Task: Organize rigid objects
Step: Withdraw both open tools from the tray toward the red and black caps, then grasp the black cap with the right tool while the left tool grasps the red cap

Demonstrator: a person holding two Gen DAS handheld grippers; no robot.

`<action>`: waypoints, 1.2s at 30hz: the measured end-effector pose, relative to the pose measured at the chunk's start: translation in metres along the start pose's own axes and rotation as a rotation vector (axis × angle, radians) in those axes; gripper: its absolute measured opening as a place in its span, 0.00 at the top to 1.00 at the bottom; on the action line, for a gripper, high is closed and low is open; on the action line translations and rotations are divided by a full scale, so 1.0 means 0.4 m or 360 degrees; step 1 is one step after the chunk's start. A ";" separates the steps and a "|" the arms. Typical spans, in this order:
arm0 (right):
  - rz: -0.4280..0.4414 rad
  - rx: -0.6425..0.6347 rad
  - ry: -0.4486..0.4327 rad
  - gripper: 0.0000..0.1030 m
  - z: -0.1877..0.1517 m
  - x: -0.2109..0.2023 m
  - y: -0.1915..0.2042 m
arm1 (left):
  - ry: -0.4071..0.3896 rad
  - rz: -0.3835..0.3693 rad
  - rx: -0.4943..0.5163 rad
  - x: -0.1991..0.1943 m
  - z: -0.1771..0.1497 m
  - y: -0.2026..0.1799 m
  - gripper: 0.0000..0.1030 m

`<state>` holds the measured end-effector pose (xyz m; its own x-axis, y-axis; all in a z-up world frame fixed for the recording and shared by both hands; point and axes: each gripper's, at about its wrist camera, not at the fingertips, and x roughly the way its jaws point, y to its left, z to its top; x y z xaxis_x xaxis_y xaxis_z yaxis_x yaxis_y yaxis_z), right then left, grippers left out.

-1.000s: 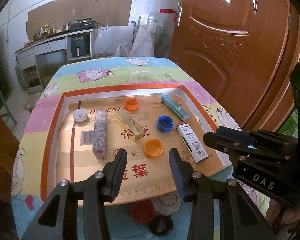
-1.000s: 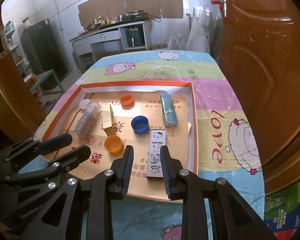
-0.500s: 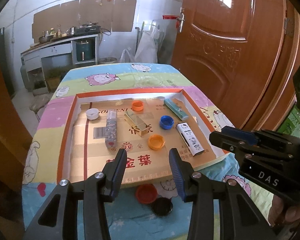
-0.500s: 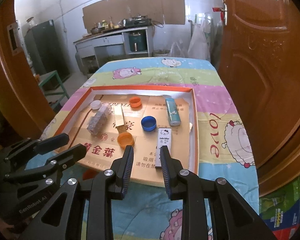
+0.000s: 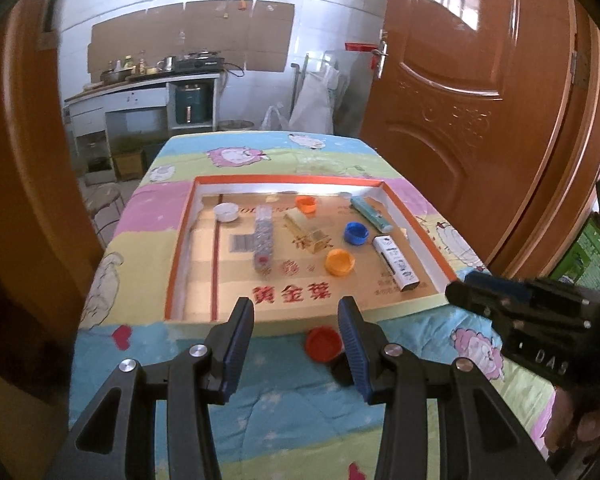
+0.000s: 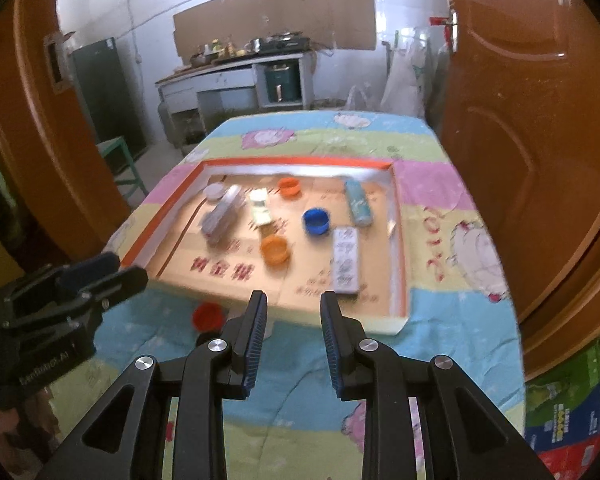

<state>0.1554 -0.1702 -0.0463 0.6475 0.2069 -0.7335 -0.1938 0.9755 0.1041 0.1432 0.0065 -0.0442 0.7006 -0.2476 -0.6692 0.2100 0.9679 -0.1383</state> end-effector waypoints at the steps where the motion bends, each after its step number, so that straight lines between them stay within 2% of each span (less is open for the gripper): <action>1: 0.0032 -0.0011 0.0015 0.71 -0.015 0.007 0.012 | 0.0002 0.0008 -0.0011 -0.005 -0.009 0.009 0.58; 2: 0.0056 -0.0021 0.0030 0.65 -0.025 0.014 0.021 | 0.0004 0.0013 -0.0022 -0.009 -0.015 0.016 0.58; 4: 0.0131 -0.0052 0.0082 0.60 -0.052 0.040 0.046 | 0.0011 0.0026 -0.0050 -0.015 -0.030 0.035 0.58; 8: 0.0233 -0.0128 0.0190 0.59 -0.092 0.102 0.096 | 0.0018 0.0051 -0.0090 -0.029 -0.051 0.067 0.58; 14: 0.0208 -0.0240 0.0238 0.59 -0.107 0.173 0.149 | 0.0024 0.0075 -0.0127 -0.042 -0.066 0.102 0.57; 17: 0.0177 -0.0309 0.0214 0.60 -0.109 0.190 0.164 | 0.0041 0.0071 -0.0130 -0.035 -0.069 0.102 0.58; 18: 0.0171 -0.0331 0.0218 0.62 -0.110 0.196 0.169 | 0.0047 0.0068 -0.0129 -0.031 -0.069 0.101 0.58; 19: 0.0159 -0.0348 0.0222 0.71 -0.109 0.200 0.171 | 0.0056 0.0064 -0.0125 -0.026 -0.070 0.097 0.58; 20: 0.0127 -0.0376 0.0215 0.71 -0.111 0.200 0.174 | 0.0062 0.0061 -0.0120 -0.021 -0.070 0.093 0.58; 27: 0.0048 -0.0317 0.0157 0.71 -0.123 0.142 0.120 | 0.0139 -0.0036 -0.0033 0.037 -0.074 0.023 0.58; 31: 0.0016 -0.0167 0.0119 0.71 -0.136 0.083 0.035 | 0.0213 -0.0104 0.0063 0.096 -0.082 -0.048 0.58; 36: -0.0022 -0.0098 0.0082 0.71 -0.143 0.037 -0.018 | 0.0236 -0.0069 0.0142 0.152 -0.083 -0.099 0.58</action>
<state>0.1240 -0.1784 -0.0962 0.6121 0.1880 -0.7681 -0.2311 0.9715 0.0536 0.1549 -0.0454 -0.1035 0.5828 -0.2733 -0.7652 0.3022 0.9471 -0.1081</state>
